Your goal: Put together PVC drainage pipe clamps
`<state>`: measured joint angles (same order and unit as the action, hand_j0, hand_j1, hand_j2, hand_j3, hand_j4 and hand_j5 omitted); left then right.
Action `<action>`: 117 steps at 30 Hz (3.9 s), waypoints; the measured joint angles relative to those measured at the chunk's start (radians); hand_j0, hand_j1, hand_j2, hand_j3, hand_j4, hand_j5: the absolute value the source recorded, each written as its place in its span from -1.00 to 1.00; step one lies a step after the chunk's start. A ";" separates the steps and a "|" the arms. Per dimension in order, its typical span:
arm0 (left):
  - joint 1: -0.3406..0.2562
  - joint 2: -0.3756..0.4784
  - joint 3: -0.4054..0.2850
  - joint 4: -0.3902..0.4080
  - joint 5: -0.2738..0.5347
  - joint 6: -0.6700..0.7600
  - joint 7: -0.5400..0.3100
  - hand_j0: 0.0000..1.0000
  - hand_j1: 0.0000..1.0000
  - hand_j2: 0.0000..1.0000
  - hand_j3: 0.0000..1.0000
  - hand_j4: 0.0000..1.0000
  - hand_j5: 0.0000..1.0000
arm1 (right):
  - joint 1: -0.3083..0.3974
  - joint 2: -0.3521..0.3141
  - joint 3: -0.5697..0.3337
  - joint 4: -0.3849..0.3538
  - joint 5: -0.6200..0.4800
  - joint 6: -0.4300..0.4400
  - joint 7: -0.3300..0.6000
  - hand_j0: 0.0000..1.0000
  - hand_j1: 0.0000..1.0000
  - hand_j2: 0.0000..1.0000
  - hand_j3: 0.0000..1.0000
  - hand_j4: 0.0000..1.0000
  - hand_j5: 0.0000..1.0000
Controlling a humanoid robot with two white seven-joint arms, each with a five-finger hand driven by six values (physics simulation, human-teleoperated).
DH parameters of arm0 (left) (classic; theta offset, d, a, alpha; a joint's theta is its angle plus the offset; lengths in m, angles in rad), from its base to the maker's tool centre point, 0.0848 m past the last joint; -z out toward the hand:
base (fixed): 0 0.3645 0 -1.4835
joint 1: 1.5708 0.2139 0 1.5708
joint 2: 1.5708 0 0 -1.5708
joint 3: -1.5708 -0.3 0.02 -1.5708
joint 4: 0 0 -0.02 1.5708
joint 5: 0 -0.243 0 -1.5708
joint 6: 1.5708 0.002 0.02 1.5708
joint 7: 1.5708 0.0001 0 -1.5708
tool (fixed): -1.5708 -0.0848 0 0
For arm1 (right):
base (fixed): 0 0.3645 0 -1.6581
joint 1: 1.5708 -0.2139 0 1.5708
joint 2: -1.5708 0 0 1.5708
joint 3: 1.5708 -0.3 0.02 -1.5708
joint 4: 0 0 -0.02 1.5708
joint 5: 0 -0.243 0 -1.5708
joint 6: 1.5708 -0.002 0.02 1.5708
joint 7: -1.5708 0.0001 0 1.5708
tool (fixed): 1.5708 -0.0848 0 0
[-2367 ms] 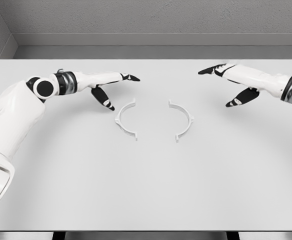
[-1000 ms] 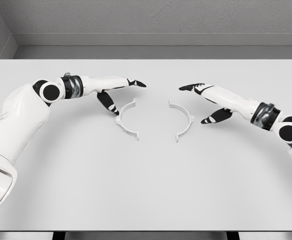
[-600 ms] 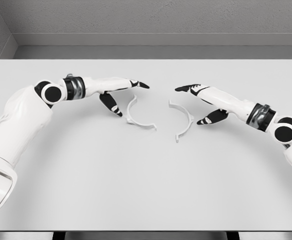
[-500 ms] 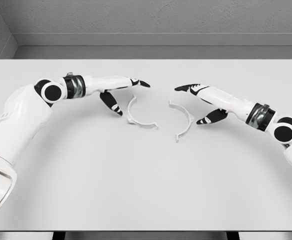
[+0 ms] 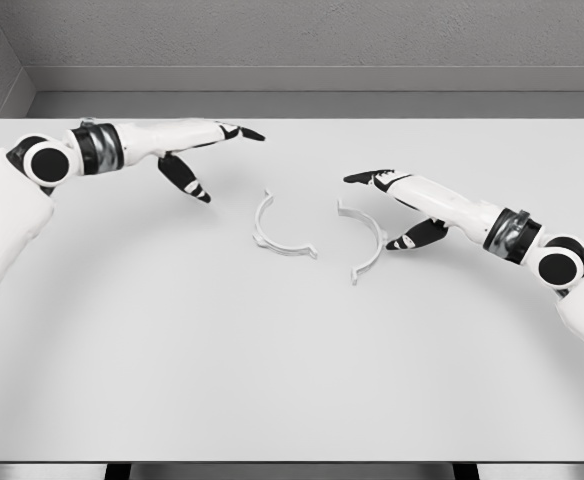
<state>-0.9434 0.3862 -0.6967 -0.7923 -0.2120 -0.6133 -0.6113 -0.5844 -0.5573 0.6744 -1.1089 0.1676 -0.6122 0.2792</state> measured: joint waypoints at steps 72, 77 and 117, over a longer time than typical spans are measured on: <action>-0.002 0.054 -0.037 -0.088 0.005 0.000 0.000 1.00 1.00 1.00 1.00 1.00 1.00 | -0.100 0.168 0.002 0.183 0.045 0.000 -0.007 1.00 1.00 1.00 1.00 1.00 1.00; -0.002 0.054 -0.038 -0.088 0.006 0.000 0.000 1.00 1.00 1.00 1.00 1.00 1.00 | -0.100 0.176 0.002 0.203 0.052 0.000 -0.007 1.00 1.00 1.00 1.00 1.00 1.00; -0.008 0.055 -0.041 -0.088 0.007 0.000 0.000 1.00 1.00 1.00 1.00 1.00 1.00 | -0.127 0.213 -0.001 0.269 0.062 0.000 -0.007 1.00 1.00 1.00 1.00 1.00 1.00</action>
<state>-0.9511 0.4415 -0.7381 -0.8802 -0.2049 -0.6135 -0.6114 -0.7118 -0.3440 0.6739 -0.8399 0.2294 -0.6121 0.2719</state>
